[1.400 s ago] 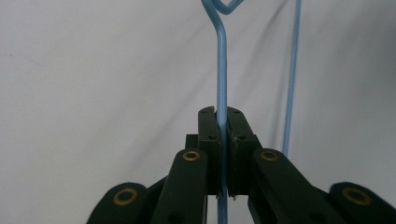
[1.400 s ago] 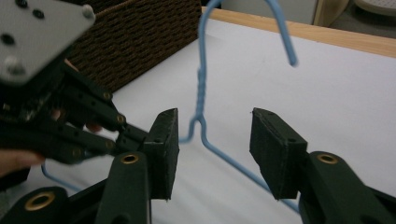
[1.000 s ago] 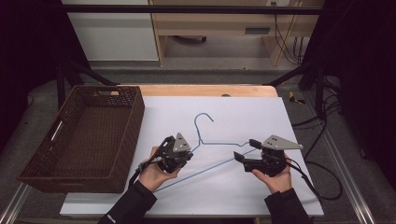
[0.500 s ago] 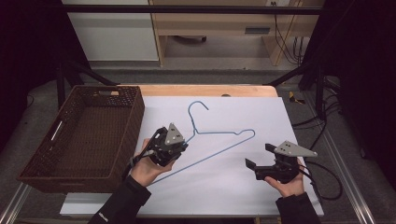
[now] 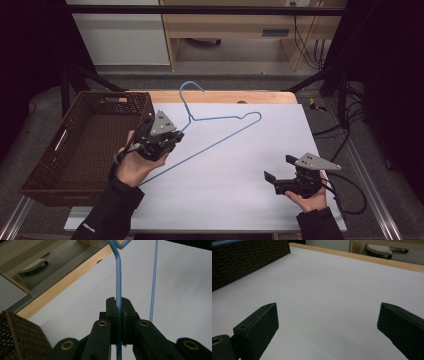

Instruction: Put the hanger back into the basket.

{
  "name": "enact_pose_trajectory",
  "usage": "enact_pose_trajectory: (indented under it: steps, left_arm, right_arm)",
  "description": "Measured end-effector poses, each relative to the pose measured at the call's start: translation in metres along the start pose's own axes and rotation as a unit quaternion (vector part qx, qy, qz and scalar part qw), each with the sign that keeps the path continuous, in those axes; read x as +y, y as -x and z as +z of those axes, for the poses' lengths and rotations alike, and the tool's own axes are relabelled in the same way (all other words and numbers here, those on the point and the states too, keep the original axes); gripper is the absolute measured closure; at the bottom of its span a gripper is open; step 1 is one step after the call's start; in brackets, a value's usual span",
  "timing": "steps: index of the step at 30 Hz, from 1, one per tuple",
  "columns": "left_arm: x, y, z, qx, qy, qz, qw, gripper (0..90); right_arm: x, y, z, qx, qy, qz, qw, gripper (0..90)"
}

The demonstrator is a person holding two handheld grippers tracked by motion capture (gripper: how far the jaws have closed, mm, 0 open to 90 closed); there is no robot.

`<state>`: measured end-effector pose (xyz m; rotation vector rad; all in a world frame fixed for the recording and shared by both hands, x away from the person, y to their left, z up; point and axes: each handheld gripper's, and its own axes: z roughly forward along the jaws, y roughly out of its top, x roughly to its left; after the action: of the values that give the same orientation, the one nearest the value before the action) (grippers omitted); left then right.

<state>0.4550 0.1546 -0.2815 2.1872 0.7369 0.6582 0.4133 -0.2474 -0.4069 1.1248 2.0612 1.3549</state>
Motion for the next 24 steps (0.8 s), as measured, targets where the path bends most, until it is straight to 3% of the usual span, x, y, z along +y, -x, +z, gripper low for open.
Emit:
enact_pose_trajectory:
  steps: [7,13,24]
  left_arm:
    - [0.0,-0.023,-0.015,0.027,0.001,-0.016,0.9995,86.9]
    - [-0.004,-0.04,-0.028,0.037,0.007,-0.033,0.9988,86.9]
    - [-0.016,-0.073,-0.052,0.082,-0.003,-0.052,0.9953,86.9]
  right_arm:
    - [0.0,0.0,-0.001,-0.001,0.003,0.002,1.0,3.9]
    - [0.0,0.001,-0.002,0.0,0.004,-0.002,1.0,3.9]
    - [0.0,0.001,-0.001,-0.001,0.006,-0.005,1.0,3.7]
